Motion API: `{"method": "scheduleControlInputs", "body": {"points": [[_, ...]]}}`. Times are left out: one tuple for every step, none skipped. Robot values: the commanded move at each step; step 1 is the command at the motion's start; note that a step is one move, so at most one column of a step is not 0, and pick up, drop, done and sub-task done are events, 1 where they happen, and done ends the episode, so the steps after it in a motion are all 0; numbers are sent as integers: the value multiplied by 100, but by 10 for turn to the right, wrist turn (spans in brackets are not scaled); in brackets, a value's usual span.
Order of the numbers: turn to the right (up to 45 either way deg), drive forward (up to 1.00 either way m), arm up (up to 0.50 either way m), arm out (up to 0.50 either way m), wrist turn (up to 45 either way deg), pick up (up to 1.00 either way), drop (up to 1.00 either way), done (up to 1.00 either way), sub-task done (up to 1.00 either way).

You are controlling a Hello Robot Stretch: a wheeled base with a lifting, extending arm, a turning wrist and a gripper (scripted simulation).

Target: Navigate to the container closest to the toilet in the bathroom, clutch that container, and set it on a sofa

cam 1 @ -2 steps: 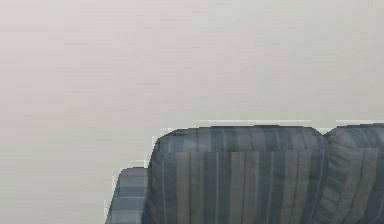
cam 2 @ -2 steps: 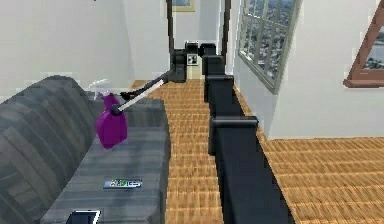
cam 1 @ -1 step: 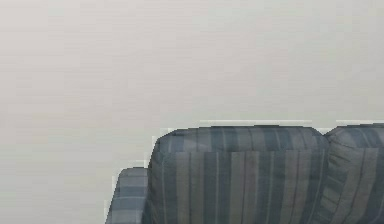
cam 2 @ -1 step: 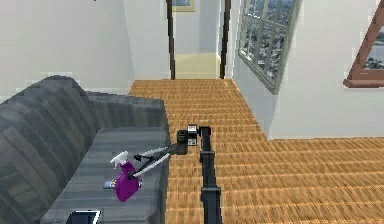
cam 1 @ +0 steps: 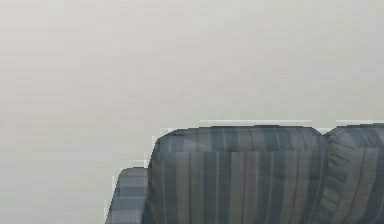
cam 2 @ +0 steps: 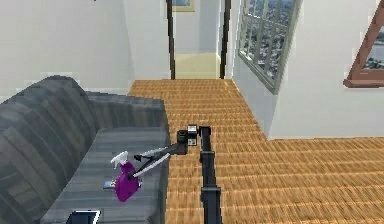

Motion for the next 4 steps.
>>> {"method": "scheduleControlInputs", "body": {"points": [[0,0,0,0,0,0,100,0,0],[0,0,10,0,0,0,0,0,0],[0,0,0,-8,0,0,0,0,0],[0,0,0,0,0,0,0,100,0]]}}
